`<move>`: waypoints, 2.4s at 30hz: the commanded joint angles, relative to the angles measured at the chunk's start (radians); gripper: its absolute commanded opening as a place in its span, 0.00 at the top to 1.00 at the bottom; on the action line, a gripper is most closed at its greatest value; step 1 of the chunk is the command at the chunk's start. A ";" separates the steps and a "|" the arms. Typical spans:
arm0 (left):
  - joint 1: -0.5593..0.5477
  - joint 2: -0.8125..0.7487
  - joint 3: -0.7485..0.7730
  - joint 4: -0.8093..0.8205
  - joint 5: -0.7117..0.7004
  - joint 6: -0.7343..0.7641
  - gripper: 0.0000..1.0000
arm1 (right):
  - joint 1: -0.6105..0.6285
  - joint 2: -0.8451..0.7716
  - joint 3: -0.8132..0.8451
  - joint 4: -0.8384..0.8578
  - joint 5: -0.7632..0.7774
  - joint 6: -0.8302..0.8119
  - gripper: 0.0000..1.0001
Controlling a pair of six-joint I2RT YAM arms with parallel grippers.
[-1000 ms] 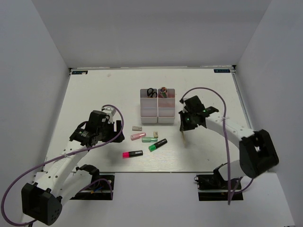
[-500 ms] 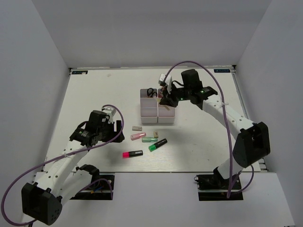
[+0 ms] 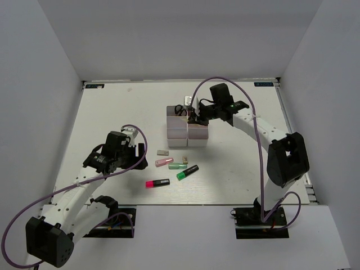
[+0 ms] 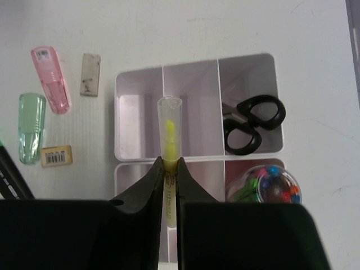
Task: Sort the stationery into containers
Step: Place the pen in the storage box, then pick up the stationery from the center of the board.
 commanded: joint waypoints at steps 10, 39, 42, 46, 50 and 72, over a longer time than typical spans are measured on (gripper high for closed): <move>0.006 0.001 -0.004 0.000 0.002 0.008 0.14 | -0.057 0.033 -0.066 0.078 0.041 -0.127 1.00; -0.012 0.182 0.102 -0.004 0.113 0.014 0.82 | -0.069 -0.282 -0.080 -0.144 -0.002 0.312 0.40; -0.065 0.263 0.163 -0.029 0.090 0.063 0.40 | -0.072 -0.367 -0.098 -0.348 -0.081 0.176 0.32; -0.145 0.350 0.214 -0.015 0.006 0.166 0.25 | -0.075 -0.525 -0.288 -0.350 -0.130 0.137 0.65; -0.196 0.407 0.223 0.048 -0.060 0.273 0.32 | -0.081 -0.608 -0.384 -0.321 -0.124 0.153 0.54; -0.267 0.775 0.366 0.097 -0.004 0.496 0.38 | -0.147 -0.662 -0.462 -0.295 -0.207 0.225 0.46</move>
